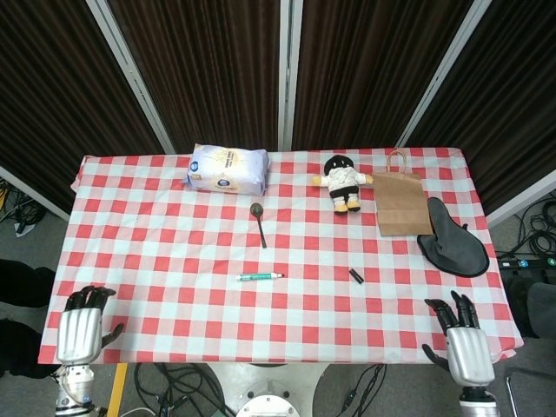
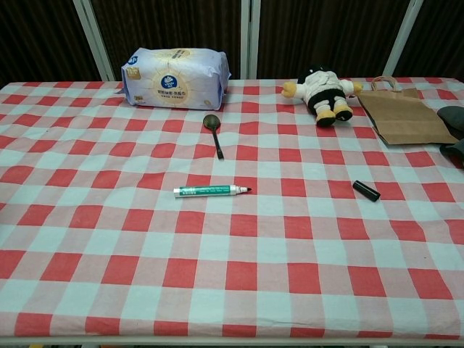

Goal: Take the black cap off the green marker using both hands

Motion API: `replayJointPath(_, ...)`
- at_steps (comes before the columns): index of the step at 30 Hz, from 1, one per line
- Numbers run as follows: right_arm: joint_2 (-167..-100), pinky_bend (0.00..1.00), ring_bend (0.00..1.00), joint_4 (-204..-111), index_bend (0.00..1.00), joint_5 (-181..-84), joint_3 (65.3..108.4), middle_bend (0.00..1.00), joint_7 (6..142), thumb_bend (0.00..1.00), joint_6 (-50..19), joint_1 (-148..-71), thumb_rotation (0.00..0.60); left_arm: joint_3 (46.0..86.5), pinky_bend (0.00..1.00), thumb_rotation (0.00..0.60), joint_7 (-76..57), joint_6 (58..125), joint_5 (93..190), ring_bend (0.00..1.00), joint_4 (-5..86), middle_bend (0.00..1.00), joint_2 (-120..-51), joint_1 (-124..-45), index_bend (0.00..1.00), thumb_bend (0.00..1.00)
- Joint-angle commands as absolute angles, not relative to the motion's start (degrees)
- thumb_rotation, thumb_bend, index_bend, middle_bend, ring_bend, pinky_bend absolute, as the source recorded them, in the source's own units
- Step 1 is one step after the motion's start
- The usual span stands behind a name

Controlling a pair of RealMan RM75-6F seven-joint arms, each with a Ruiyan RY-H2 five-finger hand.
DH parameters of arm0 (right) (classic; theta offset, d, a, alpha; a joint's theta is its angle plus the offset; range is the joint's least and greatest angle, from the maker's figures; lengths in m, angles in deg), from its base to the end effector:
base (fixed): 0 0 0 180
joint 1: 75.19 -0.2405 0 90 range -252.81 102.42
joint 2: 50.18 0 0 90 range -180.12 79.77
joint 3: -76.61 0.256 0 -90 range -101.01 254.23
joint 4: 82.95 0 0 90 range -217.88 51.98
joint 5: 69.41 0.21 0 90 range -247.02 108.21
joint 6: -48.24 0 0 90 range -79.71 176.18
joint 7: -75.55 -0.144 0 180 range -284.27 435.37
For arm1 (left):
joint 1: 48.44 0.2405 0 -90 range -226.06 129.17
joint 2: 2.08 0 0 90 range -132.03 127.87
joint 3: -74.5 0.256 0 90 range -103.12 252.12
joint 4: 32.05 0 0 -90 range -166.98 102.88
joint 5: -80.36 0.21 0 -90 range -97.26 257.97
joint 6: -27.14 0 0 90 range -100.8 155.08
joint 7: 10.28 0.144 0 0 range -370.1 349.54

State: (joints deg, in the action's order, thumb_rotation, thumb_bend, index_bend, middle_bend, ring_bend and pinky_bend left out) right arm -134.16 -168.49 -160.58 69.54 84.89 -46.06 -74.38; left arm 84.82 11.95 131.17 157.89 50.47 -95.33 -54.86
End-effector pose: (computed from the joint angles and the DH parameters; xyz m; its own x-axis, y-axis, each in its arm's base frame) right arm -0.2913 -0.1139 0.0549 0.3366 -0.0473 0.9404 -0.9416 -0.0239 0.3358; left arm -0.2839 0.1364 0.0319 0.4809 -0.0395 0.8759 0.8739 0.1019 -0.4753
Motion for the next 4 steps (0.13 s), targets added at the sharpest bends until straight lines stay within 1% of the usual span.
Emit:
replayJointPath(1, -136.61, 0.00, 0.00, -166.84, 0.16, -161.38, 68.90, 0.19, 85.56, 0.00, -43.91, -74.15, 0.600, 85.10, 0.27, 0.600, 12.22, 131.61, 159.58, 0.22, 50.60, 0.31, -95.54, -53.51, 0.33, 0.09)
replayJointPath(4, -137.49, 0.00, 0.00, -166.10, 0.12, -161.36, 69.48, 0.17, 86.23, 0.00, -43.56, -73.95, 0.600, 84.48, 0.27, 0.600, 12.16, 131.09, 160.76, 0.22, 50.95, 0.31, -95.27, -52.89, 0.33, 0.09)
